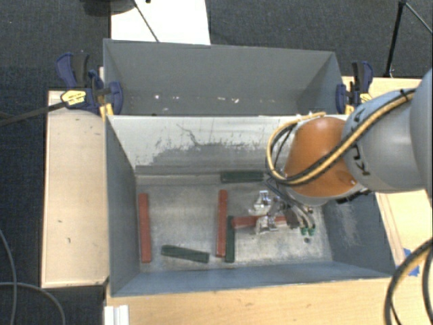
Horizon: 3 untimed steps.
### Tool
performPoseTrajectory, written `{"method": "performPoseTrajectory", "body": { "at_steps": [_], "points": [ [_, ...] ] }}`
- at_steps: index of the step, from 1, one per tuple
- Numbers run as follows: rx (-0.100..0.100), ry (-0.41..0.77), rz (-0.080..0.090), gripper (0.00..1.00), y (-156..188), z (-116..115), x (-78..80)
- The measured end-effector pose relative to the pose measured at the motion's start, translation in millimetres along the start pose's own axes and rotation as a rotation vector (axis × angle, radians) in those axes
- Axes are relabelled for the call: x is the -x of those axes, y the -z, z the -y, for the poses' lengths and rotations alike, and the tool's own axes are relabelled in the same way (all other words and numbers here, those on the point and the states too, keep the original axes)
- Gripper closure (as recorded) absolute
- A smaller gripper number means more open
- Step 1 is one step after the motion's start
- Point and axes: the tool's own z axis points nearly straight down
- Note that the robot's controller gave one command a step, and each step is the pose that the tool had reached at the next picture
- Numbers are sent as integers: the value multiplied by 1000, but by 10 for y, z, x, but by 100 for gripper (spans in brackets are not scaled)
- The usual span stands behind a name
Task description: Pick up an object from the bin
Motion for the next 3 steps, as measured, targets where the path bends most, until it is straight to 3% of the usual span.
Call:
{"method": "performPoseTrajectory", "body": {
  "at_steps": [1, 2, 3],
  "points": [
    [0, 0, 0, 100, 0, 0, 0],
    [1, -30, -14, 100, 1209, -118, -192],
    [1, -29, -16, 100, 1203, -118, -198]
  ]
}}
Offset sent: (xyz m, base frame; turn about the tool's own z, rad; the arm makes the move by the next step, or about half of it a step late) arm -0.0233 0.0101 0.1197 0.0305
